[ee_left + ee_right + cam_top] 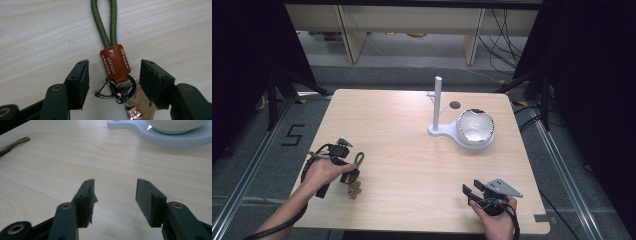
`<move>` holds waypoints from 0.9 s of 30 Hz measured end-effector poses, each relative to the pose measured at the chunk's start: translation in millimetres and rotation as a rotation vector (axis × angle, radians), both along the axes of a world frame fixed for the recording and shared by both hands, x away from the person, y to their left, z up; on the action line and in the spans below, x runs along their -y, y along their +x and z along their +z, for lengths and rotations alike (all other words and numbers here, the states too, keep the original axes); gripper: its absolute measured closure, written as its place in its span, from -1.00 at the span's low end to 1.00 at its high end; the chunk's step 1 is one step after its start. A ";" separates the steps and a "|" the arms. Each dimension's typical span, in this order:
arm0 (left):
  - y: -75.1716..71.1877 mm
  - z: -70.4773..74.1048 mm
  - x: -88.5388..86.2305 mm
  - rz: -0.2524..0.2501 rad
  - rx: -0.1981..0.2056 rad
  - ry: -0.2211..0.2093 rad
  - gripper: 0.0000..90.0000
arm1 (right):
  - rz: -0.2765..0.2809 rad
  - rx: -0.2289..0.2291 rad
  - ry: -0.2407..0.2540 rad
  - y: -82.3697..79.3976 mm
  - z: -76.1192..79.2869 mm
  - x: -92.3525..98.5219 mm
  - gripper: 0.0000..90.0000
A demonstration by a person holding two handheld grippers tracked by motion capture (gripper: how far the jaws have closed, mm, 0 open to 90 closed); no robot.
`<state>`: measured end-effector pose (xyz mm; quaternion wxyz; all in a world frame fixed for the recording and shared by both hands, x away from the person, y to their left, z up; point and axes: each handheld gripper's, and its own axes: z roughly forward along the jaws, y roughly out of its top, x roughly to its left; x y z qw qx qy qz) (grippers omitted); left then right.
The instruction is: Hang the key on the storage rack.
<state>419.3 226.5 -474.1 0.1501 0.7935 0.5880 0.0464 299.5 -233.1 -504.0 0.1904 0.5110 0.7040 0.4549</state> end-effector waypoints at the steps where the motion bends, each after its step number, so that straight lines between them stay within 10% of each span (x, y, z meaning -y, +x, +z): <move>1: 0.0 0.0 0.0 0.000 0.000 0.000 -0.10 | 0.005 0.013 0.000 0.9 -0.8 -0.2 0.12; 27: 10.2 -9.3 13.1 -0.042 -0.030 0.089 0.35 | 0.016 0.010 0.001 0.4 0.7 2.4 0.10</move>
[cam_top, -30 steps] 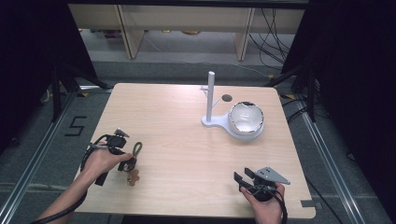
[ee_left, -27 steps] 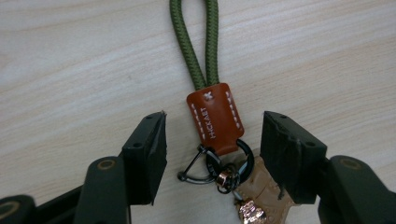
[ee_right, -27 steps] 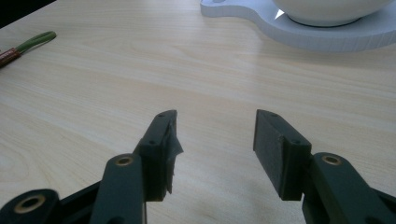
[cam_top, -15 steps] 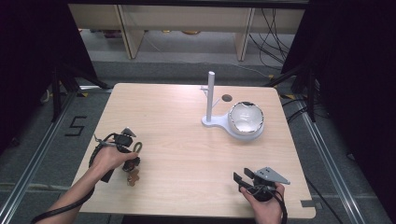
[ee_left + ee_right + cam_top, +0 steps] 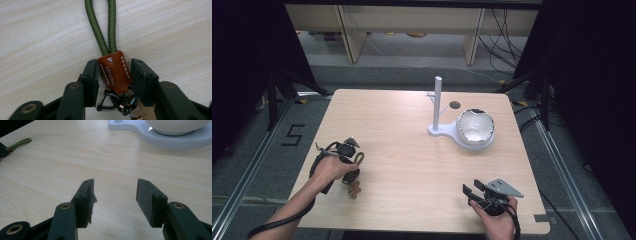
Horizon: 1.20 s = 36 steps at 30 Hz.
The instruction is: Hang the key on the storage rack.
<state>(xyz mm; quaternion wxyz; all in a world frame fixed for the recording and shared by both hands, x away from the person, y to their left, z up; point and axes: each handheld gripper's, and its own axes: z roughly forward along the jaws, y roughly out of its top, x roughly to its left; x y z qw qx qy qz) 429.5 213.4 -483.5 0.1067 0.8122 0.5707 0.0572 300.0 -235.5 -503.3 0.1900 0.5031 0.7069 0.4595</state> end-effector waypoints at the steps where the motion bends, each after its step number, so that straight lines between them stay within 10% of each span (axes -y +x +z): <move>1: -1.1 -0.7 0.0 -0.011 0.010 -0.003 0.35 | -0.003 0.000 -0.003 0.1 -0.3 0.1 0.10; 6: -3.5 0.1 -1.8 -0.098 0.022 0.018 0.50 | -0.017 -0.015 0.005 -2.0 -0.9 -3.2 0.10; 24: -17.3 1.9 -7.8 -0.147 0.086 -0.042 0.54 | 0.001 -0.001 -0.002 0.1 -2.1 -1.5 0.10; 36: -37.5 5.3 -22.6 -0.189 0.275 -0.104 0.54 | -0.003 0.003 -0.018 0.3 -2.9 -1.8 0.10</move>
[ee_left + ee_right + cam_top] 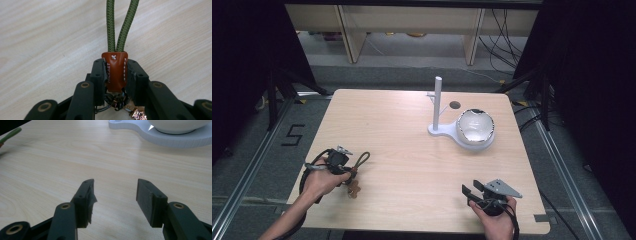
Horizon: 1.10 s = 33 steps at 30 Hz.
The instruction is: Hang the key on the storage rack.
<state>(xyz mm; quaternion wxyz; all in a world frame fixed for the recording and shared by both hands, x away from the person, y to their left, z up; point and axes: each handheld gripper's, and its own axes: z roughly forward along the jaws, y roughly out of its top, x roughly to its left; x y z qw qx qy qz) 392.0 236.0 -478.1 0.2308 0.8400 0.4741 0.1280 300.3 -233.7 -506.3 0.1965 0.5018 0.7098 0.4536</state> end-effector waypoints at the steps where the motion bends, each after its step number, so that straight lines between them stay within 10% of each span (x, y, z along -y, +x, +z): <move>1: -3.5 2.3 -1.8 -0.004 0.021 -0.012 0.54 | -0.008 -0.004 0.007 -0.6 0.2 -1.0 0.10; 19: -28.4 3.8 -9.6 -0.004 0.242 -0.146 0.54 | -0.001 0.015 0.021 0.6 -1.7 -1.3 0.10; 21: -30.2 4.5 -10.6 -0.008 0.274 -0.151 0.54 | -0.037 -0.040 0.032 -4.3 1.4 -3.3 0.10; 33: -38.0 8.4 -9.9 0.059 0.367 -0.256 0.54 | -0.006 0.025 -0.009 -0.2 -1.1 0.8 0.10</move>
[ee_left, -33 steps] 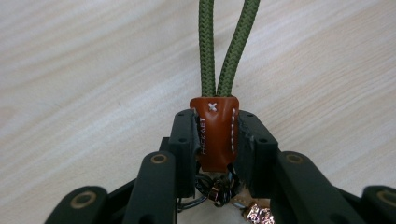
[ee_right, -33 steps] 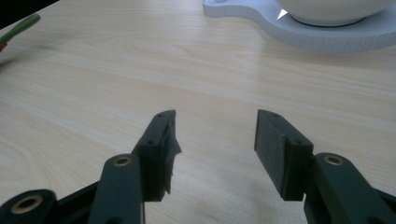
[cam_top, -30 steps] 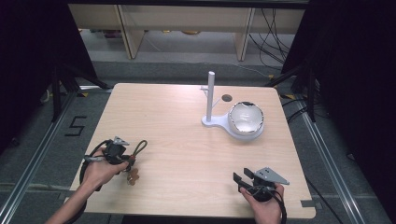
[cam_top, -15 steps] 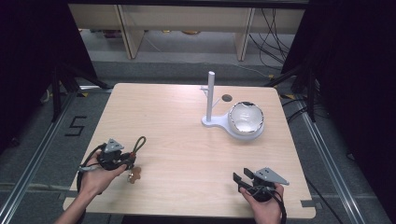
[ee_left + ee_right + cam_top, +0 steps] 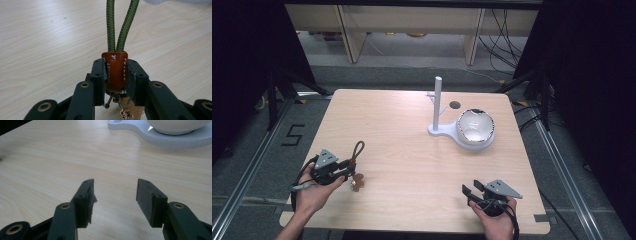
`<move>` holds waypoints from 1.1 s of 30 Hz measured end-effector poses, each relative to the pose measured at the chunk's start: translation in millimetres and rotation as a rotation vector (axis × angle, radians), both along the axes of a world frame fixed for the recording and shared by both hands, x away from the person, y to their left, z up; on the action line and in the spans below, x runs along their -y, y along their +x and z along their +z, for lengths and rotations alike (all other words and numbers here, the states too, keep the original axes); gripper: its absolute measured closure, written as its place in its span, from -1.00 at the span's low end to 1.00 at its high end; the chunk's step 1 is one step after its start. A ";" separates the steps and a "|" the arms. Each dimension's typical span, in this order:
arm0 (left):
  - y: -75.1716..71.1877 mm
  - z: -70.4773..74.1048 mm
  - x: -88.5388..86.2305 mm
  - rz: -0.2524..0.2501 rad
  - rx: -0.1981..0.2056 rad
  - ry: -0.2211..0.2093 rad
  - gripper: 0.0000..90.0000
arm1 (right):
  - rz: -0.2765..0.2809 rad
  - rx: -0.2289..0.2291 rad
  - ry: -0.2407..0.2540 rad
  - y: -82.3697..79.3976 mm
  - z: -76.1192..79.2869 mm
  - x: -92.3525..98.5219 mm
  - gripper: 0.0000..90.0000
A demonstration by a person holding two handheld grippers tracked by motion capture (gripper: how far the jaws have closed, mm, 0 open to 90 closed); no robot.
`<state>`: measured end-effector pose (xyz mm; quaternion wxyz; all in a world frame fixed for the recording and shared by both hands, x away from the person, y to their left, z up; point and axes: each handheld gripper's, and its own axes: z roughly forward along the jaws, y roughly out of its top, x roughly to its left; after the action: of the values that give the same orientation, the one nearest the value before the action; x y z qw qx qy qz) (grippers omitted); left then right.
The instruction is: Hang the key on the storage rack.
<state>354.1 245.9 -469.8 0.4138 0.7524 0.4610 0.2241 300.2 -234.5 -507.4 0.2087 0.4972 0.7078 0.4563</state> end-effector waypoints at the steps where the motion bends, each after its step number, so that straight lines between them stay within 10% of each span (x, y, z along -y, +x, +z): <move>1: 0.1 0.3 0.0 0.001 0.007 -0.012 0.54 | -0.003 -0.003 0.003 -0.3 0.1 -0.2 0.10; 33: -1.0 36.8 3.9 0.034 0.146 -0.065 0.54 | -0.005 0.015 0.037 -0.6 0.2 1.0 0.10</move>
<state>353.1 242.0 -432.9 0.4665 0.7124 0.4492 0.2702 299.5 -235.5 -507.1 0.2061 0.4992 0.6963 0.4728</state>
